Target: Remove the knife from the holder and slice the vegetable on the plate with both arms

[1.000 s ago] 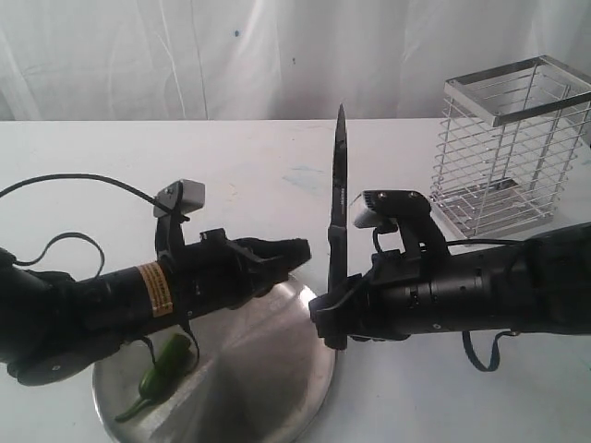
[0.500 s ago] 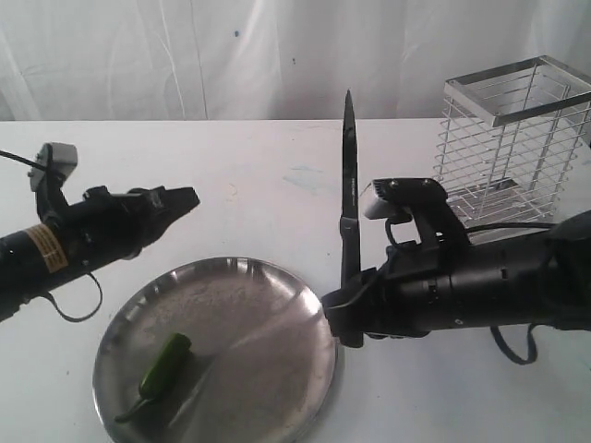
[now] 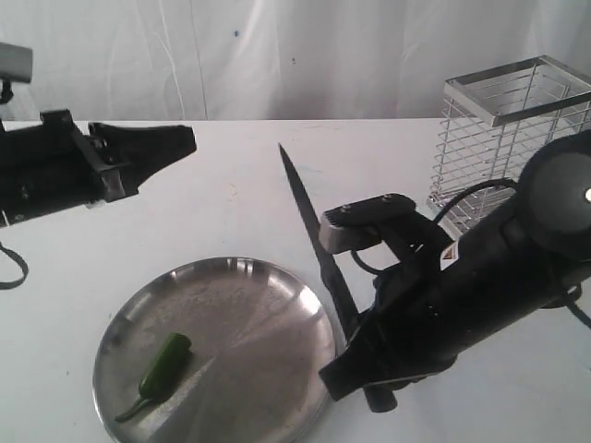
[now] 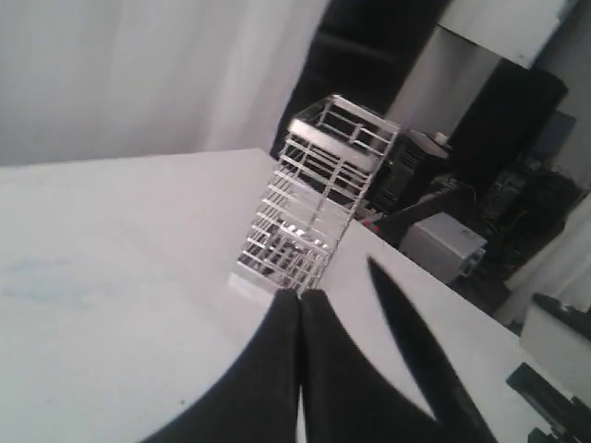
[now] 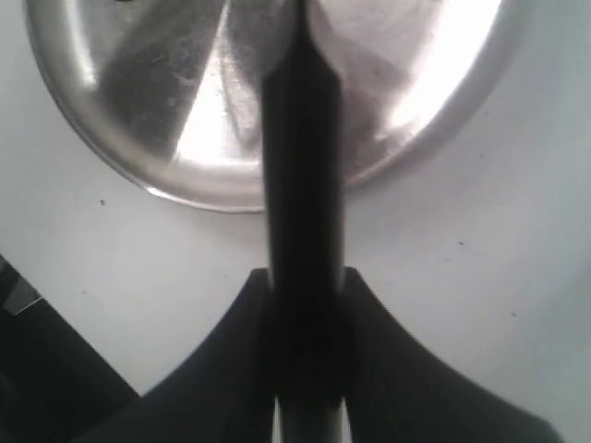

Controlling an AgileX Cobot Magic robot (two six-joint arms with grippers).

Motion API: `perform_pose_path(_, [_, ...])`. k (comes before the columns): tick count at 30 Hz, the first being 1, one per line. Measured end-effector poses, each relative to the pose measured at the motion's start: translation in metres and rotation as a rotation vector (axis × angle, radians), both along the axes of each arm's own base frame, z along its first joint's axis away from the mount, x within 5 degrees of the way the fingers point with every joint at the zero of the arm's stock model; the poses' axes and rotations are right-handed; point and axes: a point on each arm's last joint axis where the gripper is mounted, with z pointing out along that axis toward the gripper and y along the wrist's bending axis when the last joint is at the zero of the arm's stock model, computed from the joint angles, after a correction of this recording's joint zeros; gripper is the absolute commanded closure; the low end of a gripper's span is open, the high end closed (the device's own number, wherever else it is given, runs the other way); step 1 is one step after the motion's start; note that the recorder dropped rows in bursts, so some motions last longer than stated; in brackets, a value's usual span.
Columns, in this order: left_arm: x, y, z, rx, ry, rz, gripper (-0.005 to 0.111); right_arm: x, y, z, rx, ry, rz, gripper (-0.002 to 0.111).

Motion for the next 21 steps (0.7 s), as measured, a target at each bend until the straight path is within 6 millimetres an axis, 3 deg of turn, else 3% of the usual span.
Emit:
perform_pose_path(3, [-0.002,0.003,0.019,0.047,-0.039,0.028,0.107,-0.007,0.014,0.005,0.018,-0.007,-0.004,0.108])
perform_pose_path(6, [-0.001,0.006,0.018,0.064,0.004,0.074,0.107,-0.009,0.021,0.003,0.017,-0.006,-0.039,0.108])
perform_pose_path(11, [-0.002,0.004,0.019,0.027,0.014,0.065,0.107,-0.005,0.030,-0.018,-0.042,0.057,-0.046,0.108])
perform_pose_path(21, [0.011,-0.021,-0.008,0.057,0.096,-0.017,0.107,-0.006,0.053,-0.028,-0.036,0.019,-0.003,0.108])
